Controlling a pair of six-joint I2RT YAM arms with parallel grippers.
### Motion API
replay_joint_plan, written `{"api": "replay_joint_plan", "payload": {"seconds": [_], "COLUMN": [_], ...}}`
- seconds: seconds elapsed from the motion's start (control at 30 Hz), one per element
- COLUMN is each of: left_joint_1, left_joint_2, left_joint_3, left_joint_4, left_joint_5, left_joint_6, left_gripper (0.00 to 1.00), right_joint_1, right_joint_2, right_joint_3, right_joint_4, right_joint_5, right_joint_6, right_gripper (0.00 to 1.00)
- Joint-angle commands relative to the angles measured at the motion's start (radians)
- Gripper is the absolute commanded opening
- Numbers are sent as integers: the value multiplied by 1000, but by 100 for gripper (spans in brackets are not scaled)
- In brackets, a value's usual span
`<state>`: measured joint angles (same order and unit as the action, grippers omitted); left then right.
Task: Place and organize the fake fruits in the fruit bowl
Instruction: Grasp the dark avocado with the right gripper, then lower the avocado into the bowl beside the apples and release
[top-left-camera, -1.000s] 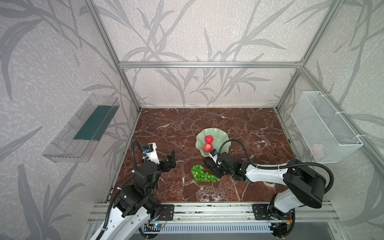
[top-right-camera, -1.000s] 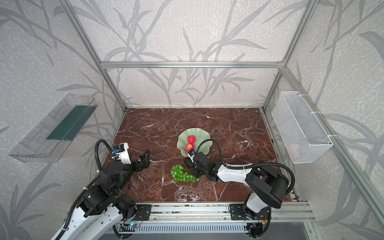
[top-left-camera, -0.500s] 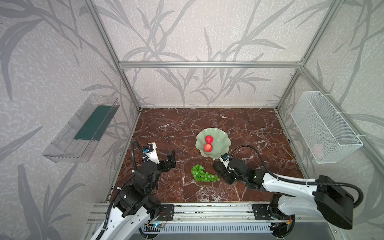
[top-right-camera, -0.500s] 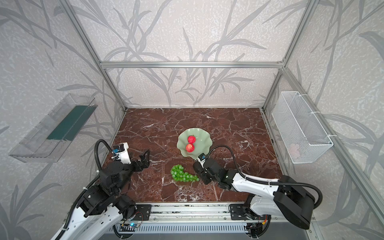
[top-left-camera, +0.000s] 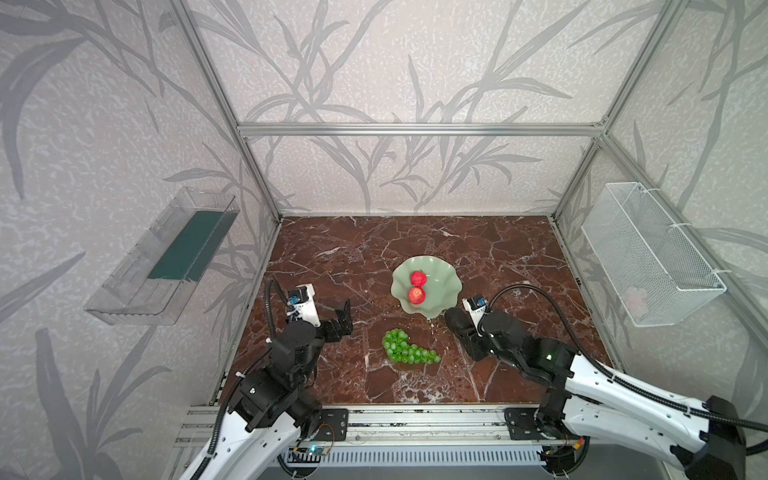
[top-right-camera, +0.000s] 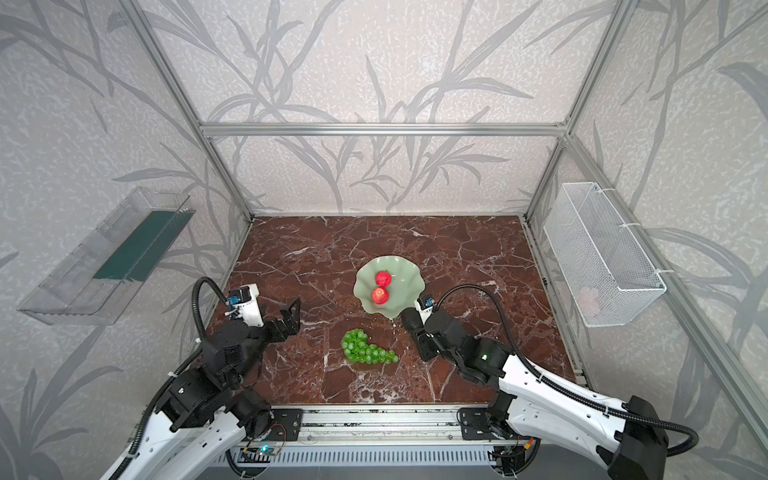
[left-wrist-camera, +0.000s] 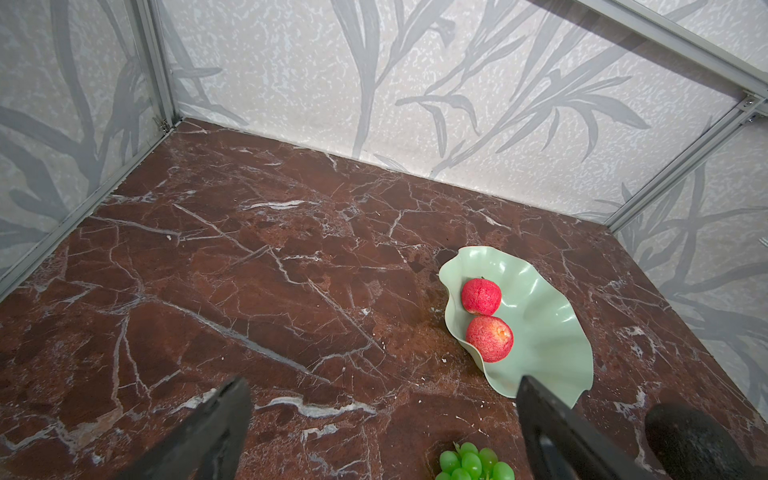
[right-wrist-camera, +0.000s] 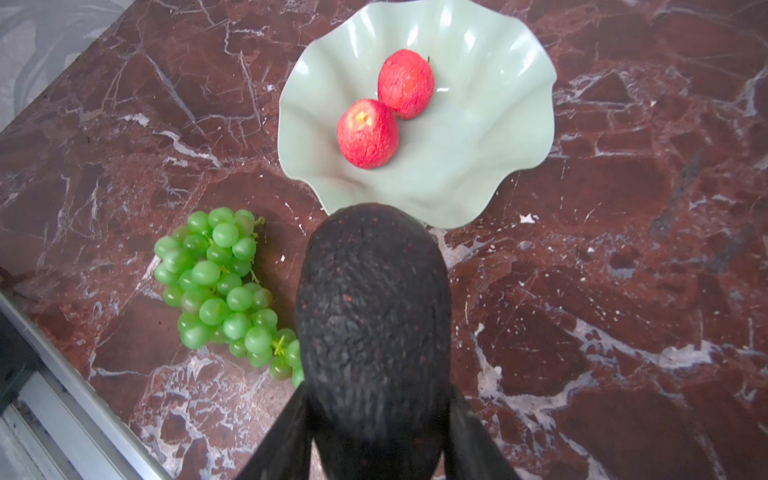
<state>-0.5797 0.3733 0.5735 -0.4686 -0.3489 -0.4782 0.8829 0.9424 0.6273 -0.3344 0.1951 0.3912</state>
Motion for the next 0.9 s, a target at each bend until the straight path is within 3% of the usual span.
{"api": "replay_joint_plan", "payload": {"seconds": [0.0, 0.4, 0.7, 0.87], "left_joint_1": [4, 3, 2, 3], "left_joint_2": [-13, -32, -42, -42], "left_joint_3": [3, -8, -7, -7], "left_joint_4": [0, -4, -5, -7], "left_joint_5": [-11, -9, -1, -2], "left_joint_6": [-1, -14, -17, -16], "left_gripper": [100, 100, 100, 100], "right_joint_1": [-60, -224, -232, -235], "right_joint_2": [101, 550, 741, 800], "right_joint_3": [70, 254, 343, 355], "right_joint_4": [66, 302, 347, 367], "right_joint_5": [-38, -155, -131, -141], "right_joint_6": [-28, -40, -14, 17], "right_gripper": [33, 33, 34, 41]}}
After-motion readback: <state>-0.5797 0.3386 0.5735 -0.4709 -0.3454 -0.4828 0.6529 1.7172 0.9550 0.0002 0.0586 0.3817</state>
